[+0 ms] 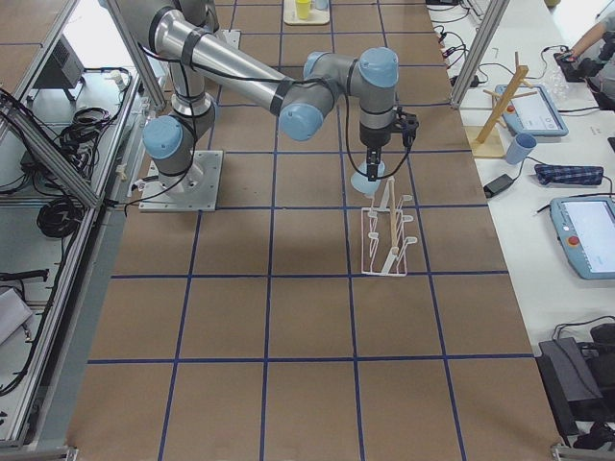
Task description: Transfer IKEA cup to right arm and place on rack
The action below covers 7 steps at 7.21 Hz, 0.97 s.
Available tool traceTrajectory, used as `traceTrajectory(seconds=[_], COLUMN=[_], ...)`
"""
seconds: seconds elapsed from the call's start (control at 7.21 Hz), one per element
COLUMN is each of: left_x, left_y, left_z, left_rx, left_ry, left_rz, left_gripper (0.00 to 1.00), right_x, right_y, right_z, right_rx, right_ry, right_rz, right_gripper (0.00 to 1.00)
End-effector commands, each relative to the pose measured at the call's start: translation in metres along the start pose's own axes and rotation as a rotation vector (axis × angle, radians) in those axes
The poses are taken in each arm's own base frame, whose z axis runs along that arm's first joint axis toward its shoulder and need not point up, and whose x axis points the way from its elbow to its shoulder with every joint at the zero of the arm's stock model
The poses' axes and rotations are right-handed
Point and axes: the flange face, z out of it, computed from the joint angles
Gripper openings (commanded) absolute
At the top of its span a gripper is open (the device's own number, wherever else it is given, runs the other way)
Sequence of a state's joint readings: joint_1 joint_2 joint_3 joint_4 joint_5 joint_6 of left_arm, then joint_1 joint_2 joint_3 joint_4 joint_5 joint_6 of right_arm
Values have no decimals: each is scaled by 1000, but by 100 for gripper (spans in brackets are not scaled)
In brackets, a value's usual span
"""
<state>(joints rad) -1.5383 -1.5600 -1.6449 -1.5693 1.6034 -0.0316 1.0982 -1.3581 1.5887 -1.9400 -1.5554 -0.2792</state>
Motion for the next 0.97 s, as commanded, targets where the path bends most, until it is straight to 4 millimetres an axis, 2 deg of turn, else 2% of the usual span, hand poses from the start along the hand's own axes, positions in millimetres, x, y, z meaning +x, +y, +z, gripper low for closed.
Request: traceTrajectory(seconds=[0.0,0.14,0.55,0.69,0.83], left_x=[6,6,-1,-5,-6], left_y=[4,2,2,1,1], left_z=[4,-4,-6,-7,-7], left_rx=[18,31,40,40,40], left_ry=[37,73,24,-9,-20], left_rz=[34,29,26,26,25], left_gripper=[100,100,100,100,100], right_x=[9,10,12,12,13], right_y=[0,-1,-7,-9,-12], right_z=[19,26,44,44,45], right_rx=[-3,1,-8,4,24], right_ry=[-3,-4,-6,-4,0], right_rz=[1,1,2,1,-1], right_gripper=[3,3,6,18,66])
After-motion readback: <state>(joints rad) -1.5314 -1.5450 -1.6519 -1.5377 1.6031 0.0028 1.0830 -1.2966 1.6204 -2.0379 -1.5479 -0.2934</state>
